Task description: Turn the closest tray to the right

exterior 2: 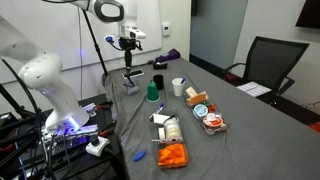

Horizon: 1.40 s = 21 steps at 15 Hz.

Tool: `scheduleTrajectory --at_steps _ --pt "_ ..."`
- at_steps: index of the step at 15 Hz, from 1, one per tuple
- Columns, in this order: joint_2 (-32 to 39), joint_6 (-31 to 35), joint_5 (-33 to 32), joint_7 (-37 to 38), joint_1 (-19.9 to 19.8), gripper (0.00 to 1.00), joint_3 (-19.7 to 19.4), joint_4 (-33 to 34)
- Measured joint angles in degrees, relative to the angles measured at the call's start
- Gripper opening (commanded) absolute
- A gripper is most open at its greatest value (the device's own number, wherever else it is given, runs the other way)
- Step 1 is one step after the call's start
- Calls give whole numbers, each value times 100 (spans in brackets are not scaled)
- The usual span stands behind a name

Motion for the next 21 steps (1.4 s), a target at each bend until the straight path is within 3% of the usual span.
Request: scheduleTrajectory --at_steps 14,21 --pt "2 13 42 -2 2 100 -31 0" --pt "204 385 662 -421 -17 100 -733 61"
